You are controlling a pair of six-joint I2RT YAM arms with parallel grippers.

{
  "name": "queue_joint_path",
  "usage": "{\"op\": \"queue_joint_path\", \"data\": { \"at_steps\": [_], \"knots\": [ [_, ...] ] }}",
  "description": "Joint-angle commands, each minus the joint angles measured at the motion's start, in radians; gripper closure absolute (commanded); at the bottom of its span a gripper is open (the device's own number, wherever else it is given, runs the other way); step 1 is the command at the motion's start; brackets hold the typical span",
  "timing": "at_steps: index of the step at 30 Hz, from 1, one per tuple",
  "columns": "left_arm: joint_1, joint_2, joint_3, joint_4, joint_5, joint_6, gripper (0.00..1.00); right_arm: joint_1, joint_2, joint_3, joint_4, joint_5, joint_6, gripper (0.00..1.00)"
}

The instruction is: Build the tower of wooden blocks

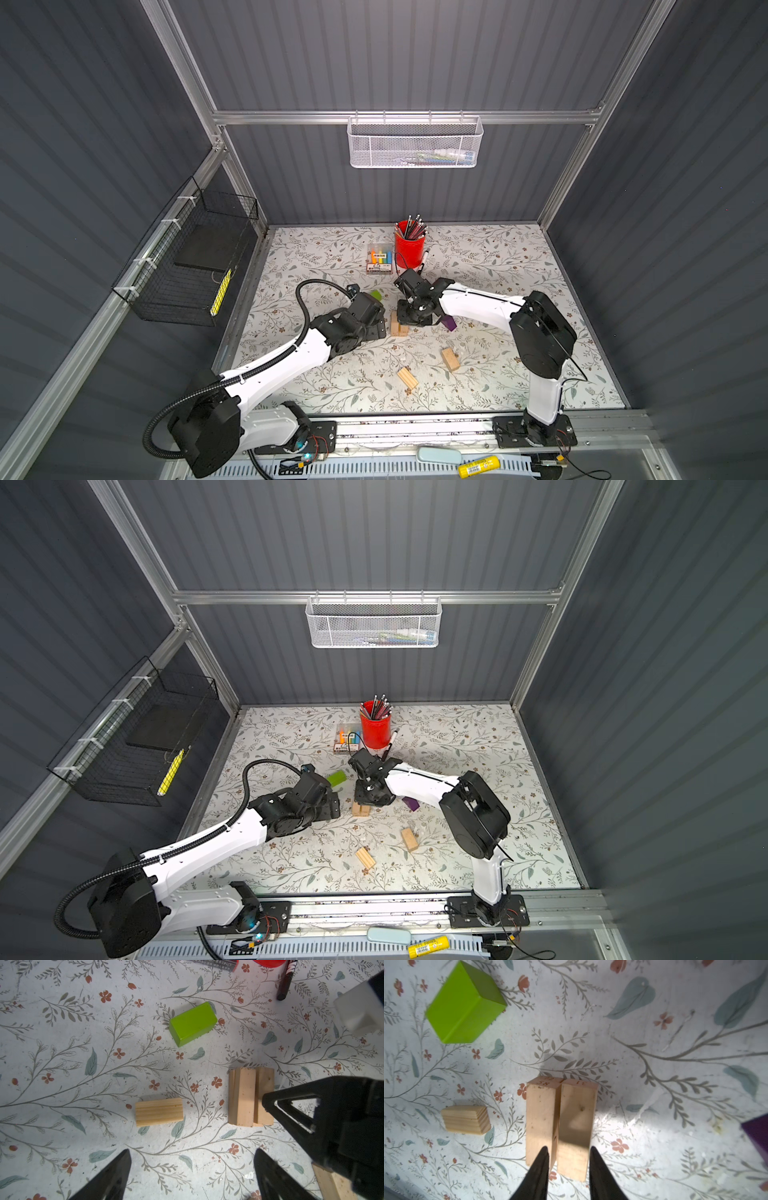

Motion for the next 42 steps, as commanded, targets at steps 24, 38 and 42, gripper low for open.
{"op": "queue_joint_path", "data": {
  "at_steps": [24, 38, 42],
  "knots": [
    [0.006, 0.167, 0.011, 0.193, 0.174, -0.077, 0.35, -0.121, 0.017, -0.144, 0.187, -0.218, 0.016, 0.72],
    [0.011, 0.234, 0.009, 0.256, 0.209, -0.131, 0.52, -0.121, 0.023, -0.157, 0.209, -0.250, -0.020, 0.79],
    [0.016, 0.256, 0.008, 0.282, 0.224, -0.142, 0.54, -0.120, 0.023, -0.158, 0.212, -0.259, -0.033, 0.80]
  ]
}}
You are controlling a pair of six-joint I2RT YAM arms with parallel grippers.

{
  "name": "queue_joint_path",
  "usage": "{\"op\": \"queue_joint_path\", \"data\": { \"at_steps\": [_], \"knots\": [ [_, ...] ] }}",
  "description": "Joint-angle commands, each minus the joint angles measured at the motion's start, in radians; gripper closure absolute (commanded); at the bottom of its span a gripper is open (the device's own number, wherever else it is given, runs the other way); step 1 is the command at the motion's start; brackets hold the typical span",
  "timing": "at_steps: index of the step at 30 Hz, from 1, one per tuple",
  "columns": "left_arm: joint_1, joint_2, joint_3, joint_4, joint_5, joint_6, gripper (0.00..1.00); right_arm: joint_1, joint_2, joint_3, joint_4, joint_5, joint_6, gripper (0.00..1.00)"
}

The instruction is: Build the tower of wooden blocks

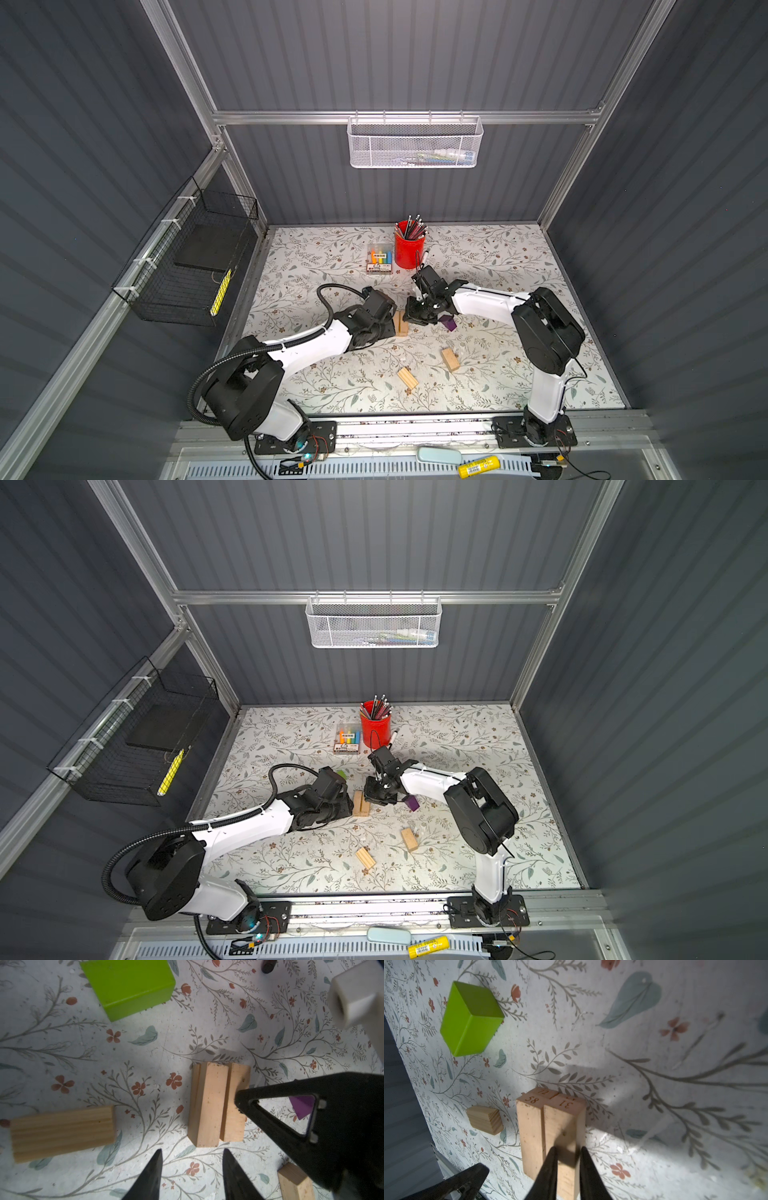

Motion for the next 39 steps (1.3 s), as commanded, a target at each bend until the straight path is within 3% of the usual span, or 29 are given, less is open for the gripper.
{"op": "queue_joint_path", "data": {
  "at_steps": [1, 17, 39],
  "knots": [
    [0.008, 0.025, 0.006, 0.029, 0.029, -0.022, 0.55, -0.001, 0.022, -0.013, -0.006, -0.014, -0.028, 0.80],
    [0.026, 0.104, 0.013, 0.102, 0.092, -0.041, 0.65, 0.005, 0.004, -0.026, 0.001, -0.027, -0.046, 0.80],
    [0.030, 0.127, 0.029, 0.124, 0.135, -0.019, 0.67, 0.005, -0.039, -0.017, -0.019, -0.006, -0.037, 0.76]
  ]
}}
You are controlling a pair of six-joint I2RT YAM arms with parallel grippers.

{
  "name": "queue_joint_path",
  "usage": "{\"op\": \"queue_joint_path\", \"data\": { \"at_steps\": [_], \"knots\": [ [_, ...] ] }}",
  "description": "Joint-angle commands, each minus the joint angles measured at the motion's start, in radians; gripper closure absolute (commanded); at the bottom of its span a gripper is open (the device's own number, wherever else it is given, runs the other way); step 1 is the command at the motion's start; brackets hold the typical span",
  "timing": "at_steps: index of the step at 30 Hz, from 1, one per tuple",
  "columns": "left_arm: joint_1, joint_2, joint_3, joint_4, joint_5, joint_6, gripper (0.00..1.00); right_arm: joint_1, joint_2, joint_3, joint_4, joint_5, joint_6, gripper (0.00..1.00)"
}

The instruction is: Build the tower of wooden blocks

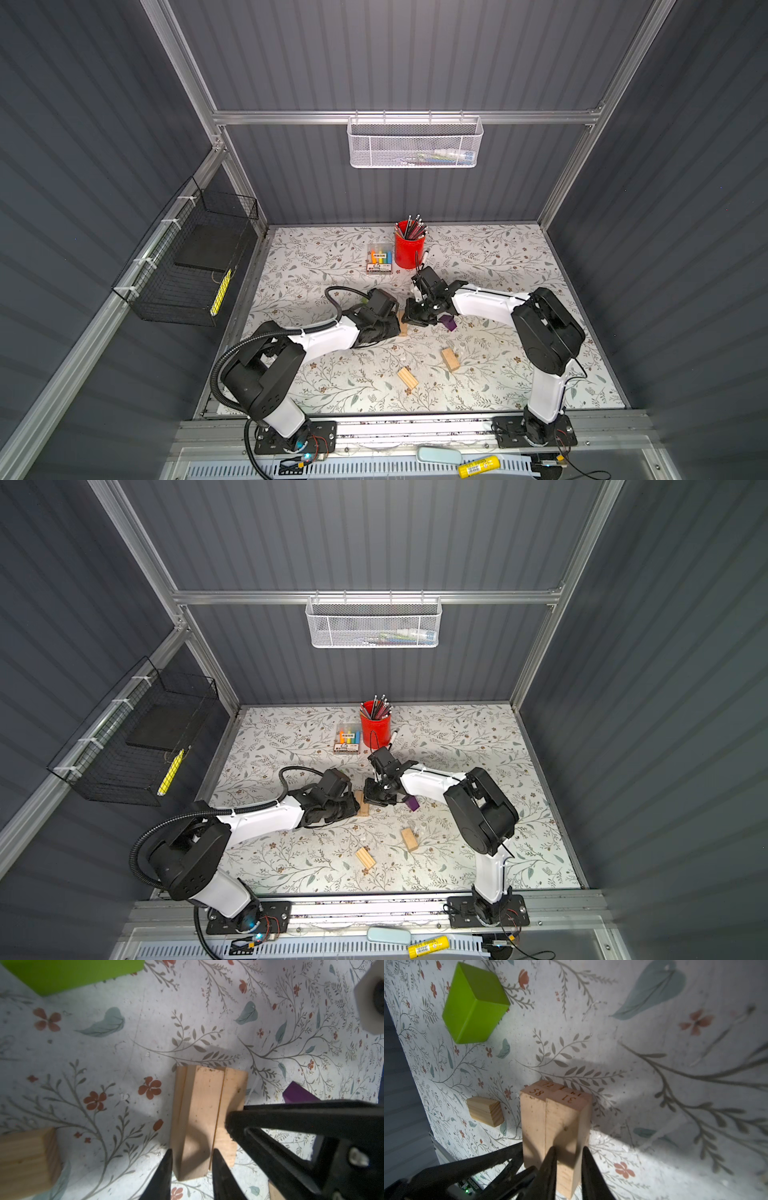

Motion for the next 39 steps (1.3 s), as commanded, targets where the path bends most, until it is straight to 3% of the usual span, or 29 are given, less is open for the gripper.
{"op": "queue_joint_path", "data": {
  "at_steps": [1, 19, 39],
  "knots": [
    [0.006, 0.011, 0.029, -0.002, 0.019, 0.013, 0.67, 0.003, -0.038, -0.009, -0.023, 0.018, 0.000, 0.75],
    [0.006, -0.015, 0.058, -0.068, -0.009, 0.036, 0.65, 0.003, -0.113, -0.012, -0.065, 0.055, -0.002, 0.67],
    [0.008, -0.223, 0.105, -0.382, -0.283, 0.197, 0.50, 0.057, -0.251, -0.034, -0.191, 0.179, -0.111, 0.49]
  ]
}}
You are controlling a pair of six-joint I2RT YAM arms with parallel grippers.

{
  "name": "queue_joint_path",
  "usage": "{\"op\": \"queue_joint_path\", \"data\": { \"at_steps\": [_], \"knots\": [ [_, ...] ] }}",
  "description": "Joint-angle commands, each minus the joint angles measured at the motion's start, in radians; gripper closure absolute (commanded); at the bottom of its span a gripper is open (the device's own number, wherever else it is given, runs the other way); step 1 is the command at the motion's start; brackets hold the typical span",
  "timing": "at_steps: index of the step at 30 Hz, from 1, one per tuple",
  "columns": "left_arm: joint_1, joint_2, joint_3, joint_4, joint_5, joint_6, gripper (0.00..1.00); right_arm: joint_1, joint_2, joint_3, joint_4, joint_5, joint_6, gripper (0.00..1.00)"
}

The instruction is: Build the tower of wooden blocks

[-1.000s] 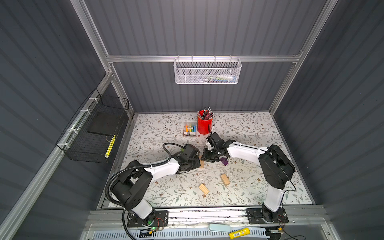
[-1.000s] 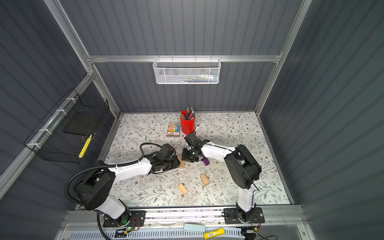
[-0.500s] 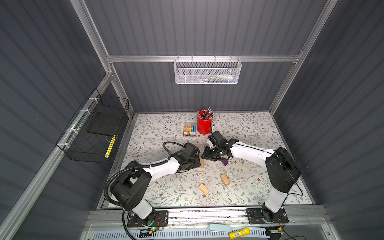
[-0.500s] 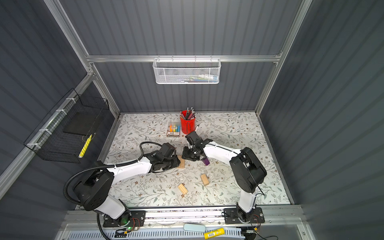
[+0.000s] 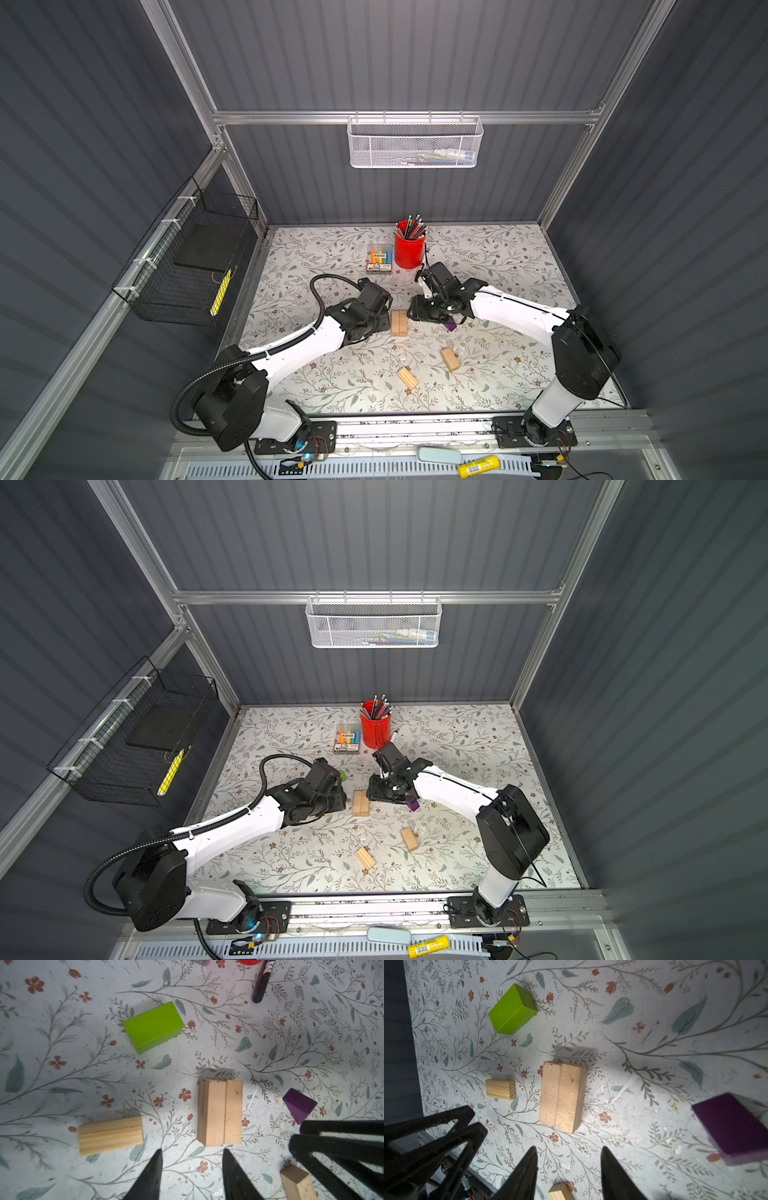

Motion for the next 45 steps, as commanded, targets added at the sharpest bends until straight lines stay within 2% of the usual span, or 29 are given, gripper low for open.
{"op": "queue_joint_path", "data": {
  "at_steps": [1, 8, 13, 18, 25, 31, 37, 45],
  "knots": [
    [0.009, -0.021, 0.038, -0.098, -0.071, 0.061, 0.49, 0.026, -0.024, -0.002, -0.054, 0.045, -0.035, 0.48],
    [0.009, -0.020, 0.046, -0.157, -0.084, 0.098, 0.43, 0.095, -0.051, -0.024, -0.079, 0.092, -0.038, 0.43],
    [0.009, -0.031, 0.038, -0.138, -0.068, 0.124, 0.40, 0.135, -0.073, -0.040, -0.109, 0.137, -0.043, 0.39],
    [0.009, -0.016, 0.059, -0.159, -0.079, 0.155, 0.38, 0.146, -0.121, -0.084, -0.162, 0.193, -0.009, 0.36],
    [0.009, -0.027, 0.049, -0.151, -0.032, 0.153, 0.35, 0.147, -0.228, -0.187, -0.299, 0.312, 0.044, 0.29],
    [0.008, -0.041, 0.036, -0.137, -0.001, 0.135, 0.33, 0.145, -0.246, -0.263, -0.322, 0.270, 0.025, 0.27],
    [0.009, -0.056, 0.030, -0.139, 0.007, 0.126, 0.31, 0.147, -0.225, -0.324, -0.256, 0.251, 0.002, 0.30],
    [0.008, -0.063, 0.023, -0.140, 0.010, 0.120, 0.30, 0.150, -0.168, -0.332, -0.223, 0.287, -0.020, 0.45]
  ]
}}
